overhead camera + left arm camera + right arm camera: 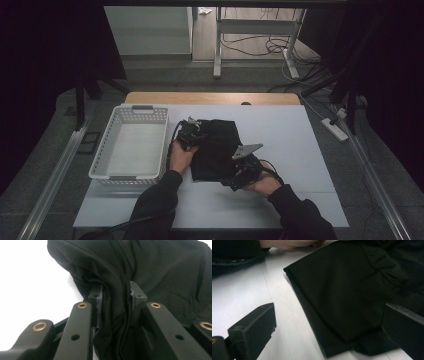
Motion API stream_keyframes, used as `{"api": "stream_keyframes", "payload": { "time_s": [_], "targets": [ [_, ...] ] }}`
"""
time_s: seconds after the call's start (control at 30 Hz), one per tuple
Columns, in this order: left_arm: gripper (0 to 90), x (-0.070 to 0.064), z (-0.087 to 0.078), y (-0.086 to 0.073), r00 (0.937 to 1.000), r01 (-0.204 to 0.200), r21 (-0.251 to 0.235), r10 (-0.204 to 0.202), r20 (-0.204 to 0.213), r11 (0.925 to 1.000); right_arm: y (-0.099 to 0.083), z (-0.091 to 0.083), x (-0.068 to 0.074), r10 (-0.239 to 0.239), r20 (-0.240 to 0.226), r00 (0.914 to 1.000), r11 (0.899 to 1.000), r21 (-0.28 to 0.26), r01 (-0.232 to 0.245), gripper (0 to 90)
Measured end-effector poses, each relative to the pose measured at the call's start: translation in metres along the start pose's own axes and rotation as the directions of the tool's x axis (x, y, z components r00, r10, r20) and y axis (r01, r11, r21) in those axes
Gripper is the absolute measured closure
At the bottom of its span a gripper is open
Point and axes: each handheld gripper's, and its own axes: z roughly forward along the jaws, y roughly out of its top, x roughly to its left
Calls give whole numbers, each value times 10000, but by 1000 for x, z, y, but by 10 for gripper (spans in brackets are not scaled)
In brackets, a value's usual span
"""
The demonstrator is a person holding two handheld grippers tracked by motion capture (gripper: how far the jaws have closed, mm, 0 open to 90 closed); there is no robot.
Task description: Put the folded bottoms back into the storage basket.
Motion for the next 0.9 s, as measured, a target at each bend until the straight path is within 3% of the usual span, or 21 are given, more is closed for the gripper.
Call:
{"api": "stream_keyframes", "payload": {
  "time_s": [0.47, 0.67, 0.8, 0.9],
  "targets": [
    [705, 0, 0, 0, 10000, 43, -5, -43, 26, 10000, 11, 35, 2, -621, 22, 9981, 9963, 589, 618, 6],
    [705, 1, 0, 0, 9999, 100, 12, -100, 76, 9999, 10, 47, 4, -1203, 411, 9919, 9868, 1139, 1150, 32],
    [705, 1, 0, 0, 9998, 167, -1, -167, 95, 9999, 11, 48, 4, -1483, 617, 9870, 9822, 1256, 1397, 95],
    [706, 1, 0, 0, 9997, 239, -21, -239, 112, 9997, 11, 45, 2, -1475, 697, 9866, 9838, 1132, 1391, 229]
  ]
}}
